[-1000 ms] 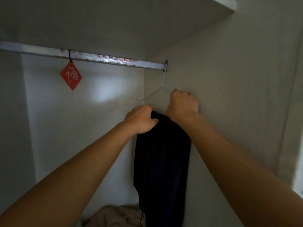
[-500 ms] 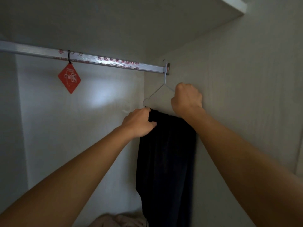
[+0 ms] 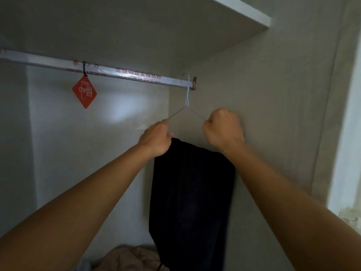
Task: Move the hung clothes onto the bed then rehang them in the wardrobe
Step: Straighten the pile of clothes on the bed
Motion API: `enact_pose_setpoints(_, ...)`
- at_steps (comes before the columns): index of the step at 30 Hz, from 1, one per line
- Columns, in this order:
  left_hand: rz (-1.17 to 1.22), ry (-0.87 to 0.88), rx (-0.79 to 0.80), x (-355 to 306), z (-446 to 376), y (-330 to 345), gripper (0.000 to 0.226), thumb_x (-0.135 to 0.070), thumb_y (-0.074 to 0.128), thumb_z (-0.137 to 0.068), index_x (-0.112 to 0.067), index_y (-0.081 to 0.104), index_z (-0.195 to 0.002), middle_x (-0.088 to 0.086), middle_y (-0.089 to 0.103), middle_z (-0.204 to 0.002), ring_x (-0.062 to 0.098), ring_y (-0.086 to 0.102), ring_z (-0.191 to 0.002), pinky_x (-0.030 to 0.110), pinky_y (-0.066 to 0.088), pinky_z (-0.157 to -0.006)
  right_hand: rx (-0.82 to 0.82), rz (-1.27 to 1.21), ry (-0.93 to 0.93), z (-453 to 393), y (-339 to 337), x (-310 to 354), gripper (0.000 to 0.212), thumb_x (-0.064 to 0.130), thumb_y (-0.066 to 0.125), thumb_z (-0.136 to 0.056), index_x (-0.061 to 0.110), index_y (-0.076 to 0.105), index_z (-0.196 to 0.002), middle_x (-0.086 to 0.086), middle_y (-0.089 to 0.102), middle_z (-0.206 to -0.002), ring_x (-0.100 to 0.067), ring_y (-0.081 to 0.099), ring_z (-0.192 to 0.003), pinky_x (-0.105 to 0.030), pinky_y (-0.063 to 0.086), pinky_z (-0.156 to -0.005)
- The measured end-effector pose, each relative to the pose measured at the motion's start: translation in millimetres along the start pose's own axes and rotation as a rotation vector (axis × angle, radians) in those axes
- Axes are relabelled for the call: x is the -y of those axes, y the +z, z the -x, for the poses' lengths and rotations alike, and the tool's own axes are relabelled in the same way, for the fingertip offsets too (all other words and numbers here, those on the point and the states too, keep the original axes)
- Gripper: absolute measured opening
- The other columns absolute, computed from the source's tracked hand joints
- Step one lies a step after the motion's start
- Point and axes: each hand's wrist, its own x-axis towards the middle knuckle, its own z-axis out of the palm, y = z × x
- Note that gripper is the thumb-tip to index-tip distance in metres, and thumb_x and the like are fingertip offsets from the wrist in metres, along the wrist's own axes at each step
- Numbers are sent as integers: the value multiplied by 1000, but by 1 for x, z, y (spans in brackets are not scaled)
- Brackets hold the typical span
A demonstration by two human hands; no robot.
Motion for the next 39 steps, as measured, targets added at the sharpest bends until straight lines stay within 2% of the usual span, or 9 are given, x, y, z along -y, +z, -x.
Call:
enact_pose_setpoints(4,-14,-34,-4,-1,16,-5,57,-26,41,-104,-14,18,-155,11,32,-155,32,36,-138,41,33,-108,-11,-39,-66,15,-5,-9,21,20,57,-85,2,67,-77,-16,68,-82,-38,63,-79,-37,54,-69)
enact_pose_setpoints(7,-21,-59,-17,-1,32,-11,59,-26,40,-105,-16,12,-156,10,21,-161,32,28,-144,44,29,-113,-23,-53,-126,31,-16,-13,26,30,65,-87,8,68,-74,-11,69,-79,-33,64,-77,-34,52,-67)
enact_pose_setpoints(10,-22,-43,-10,6,52,-17,54,-25,38,-106,-16,18,-155,11,29,-156,32,31,-142,42,30,-110,-46,-89,-158,54,-34,-14,24,35,69,-88,15,69,-75,-6,68,-75,-28,62,-75,-31,48,-64)
enact_pose_setpoints(15,80,68,-141,18,86,-29,23,-23,42,-104,-22,53,-123,4,61,-116,29,57,-104,36,42,-79,-103,-127,-154,100,-69,-17,24,37,70,-88,16,70,-75,2,62,-63,-20,60,-65,-32,48,-61)
enact_pose_setpoints(19,194,117,-225,7,112,-43,22,-21,44,-99,-28,58,-83,-9,65,-85,23,62,-86,39,48,-79,-115,-138,-110,143,-95,-18,23,37,70,-89,17,71,-77,11,56,-58,-7,53,-56,-24,43,-55)
enact_pose_setpoints(23,317,149,-155,-14,148,-48,20,-37,41,-88,-38,59,-79,-11,67,-83,18,63,-84,42,51,-84,-116,-82,-31,187,-127,-21,21,39,68,-90,21,72,-79,12,57,-59,-6,54,-58,-23,42,-58)
enact_pose_setpoints(29,525,346,-4,-60,194,-49,23,-14,56,-96,-29,69,-84,-4,64,-70,3,57,-69,20,42,-69,-133,40,107,247,-198,-39,21,48,67,-88,28,73,-82,11,65,-65,-8,62,-65,-35,56,-70)
enact_pose_setpoints(36,815,416,213,-143,236,-30,10,-25,64,-85,-27,73,-81,-7,68,-64,7,55,-63,29,40,-67,-205,154,207,304,-291,-72,16,43,73,-84,28,76,-81,15,69,-68,-2,65,-66,-25,56,-70)
enact_pose_setpoints(39,854,432,308,-188,258,-21,21,-10,65,-92,-26,73,-81,-2,68,-63,9,53,-62,24,43,-63,-217,182,260,336,-334,-90,14,41,73,-85,29,75,-78,15,68,-66,-1,63,-62,-18,48,-62)
